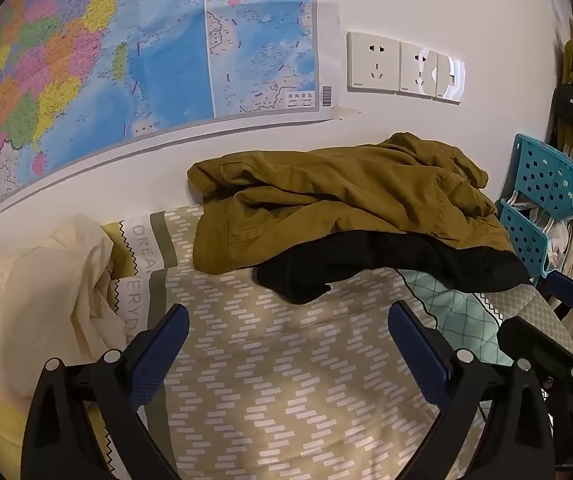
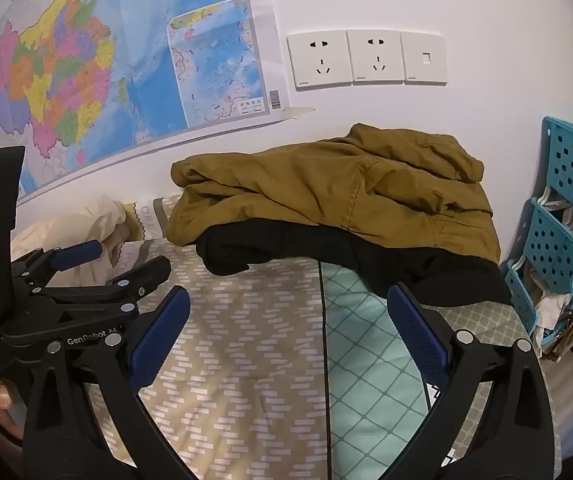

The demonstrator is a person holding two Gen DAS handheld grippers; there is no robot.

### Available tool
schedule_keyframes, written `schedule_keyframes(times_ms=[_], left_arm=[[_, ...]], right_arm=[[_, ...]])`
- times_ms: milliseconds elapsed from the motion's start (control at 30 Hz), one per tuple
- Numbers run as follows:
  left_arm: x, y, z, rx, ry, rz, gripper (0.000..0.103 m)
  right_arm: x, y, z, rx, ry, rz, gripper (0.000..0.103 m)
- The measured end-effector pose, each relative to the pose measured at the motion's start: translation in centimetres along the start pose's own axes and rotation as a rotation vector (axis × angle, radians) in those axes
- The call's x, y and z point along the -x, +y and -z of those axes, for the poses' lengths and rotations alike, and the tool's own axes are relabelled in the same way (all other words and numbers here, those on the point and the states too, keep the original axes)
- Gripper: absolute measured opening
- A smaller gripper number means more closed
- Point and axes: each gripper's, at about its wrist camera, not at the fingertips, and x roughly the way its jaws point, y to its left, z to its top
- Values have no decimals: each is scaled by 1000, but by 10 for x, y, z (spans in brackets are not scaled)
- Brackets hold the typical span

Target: Fold large clothes

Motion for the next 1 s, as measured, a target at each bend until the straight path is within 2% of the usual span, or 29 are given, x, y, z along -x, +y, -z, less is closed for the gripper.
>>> schedule_keyframes(times_ms=[1000], left_arm=[[-2,-3,-2,10,8,7,96]], right_arm=[[-3,1,-7,8,3,-3,97]])
